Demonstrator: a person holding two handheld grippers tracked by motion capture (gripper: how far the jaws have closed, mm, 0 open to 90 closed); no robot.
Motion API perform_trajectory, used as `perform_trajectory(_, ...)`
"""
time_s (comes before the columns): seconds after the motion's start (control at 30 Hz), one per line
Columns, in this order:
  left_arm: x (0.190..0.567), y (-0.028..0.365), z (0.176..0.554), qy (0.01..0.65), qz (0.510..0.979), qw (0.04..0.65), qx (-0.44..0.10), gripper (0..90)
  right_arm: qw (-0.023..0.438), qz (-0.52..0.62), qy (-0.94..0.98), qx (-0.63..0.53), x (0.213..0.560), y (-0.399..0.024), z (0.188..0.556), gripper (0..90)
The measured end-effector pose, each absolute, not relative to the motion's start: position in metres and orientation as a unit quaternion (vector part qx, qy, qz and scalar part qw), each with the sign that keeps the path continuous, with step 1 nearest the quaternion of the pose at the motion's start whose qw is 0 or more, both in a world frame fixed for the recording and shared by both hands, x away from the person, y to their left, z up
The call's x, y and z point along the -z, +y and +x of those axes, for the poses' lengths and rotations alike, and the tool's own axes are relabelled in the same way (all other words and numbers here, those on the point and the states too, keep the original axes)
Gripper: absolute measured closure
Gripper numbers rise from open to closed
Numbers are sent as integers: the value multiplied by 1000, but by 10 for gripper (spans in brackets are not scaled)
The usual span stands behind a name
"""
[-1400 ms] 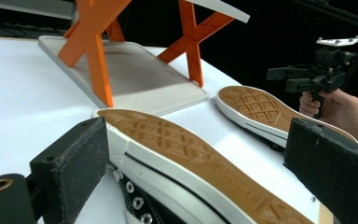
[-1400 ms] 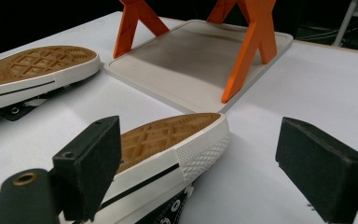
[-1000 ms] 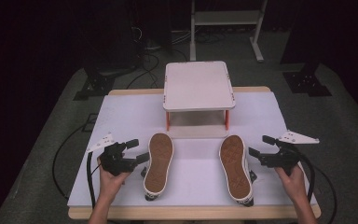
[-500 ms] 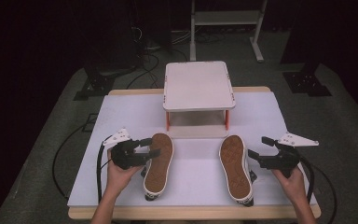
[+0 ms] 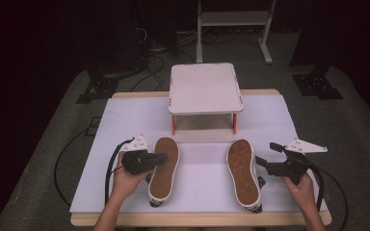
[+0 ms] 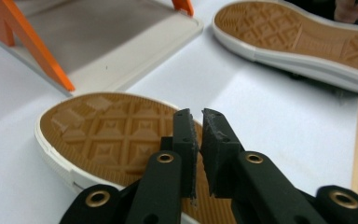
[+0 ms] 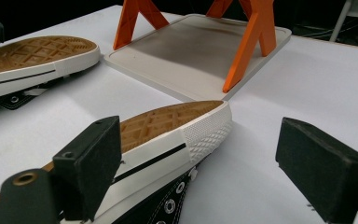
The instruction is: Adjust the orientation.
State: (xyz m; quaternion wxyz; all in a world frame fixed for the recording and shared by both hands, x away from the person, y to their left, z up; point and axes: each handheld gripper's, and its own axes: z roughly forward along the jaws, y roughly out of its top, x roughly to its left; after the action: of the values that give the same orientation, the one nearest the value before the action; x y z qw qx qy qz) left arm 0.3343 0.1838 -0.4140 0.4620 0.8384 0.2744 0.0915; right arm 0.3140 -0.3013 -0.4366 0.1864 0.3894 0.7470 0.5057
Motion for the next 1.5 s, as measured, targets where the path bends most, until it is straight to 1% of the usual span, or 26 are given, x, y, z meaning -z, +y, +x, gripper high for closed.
perform_trajectory(0.17,421,188,337,285,844,444,-93,855,190,387,751,-500,438,-300,314,140)
perform_trajectory(0.23,424,194,338,293,834,461,-81,856,192,389,752,-496,438,-300,314,140)
perform_trajectory(0.73,425,210,338,298,833,458,-88,869,196,394,754,-488,439,-303,313,140)
perform_trajectory(1.07,429,224,339,304,823,472,-84,867,197,396,754,-485,440,-304,313,140)
perform_trajectory(1.3,430,236,339,316,817,476,-82,853,199,395,755,-484,440,-305,313,140)
perform_trajectory(1.33,431,238,339,318,815,477,-82,848,199,395,755,-485,440,-305,313,140)
perform_trajectory(1.4,432,242,340,325,812,479,-81,810,199,397,754,-485,439,-306,313,140)
perform_trajectory(1.5,433,247,340,328,809,481,-77,810,199,394,755,-485,440,-305,314,140)
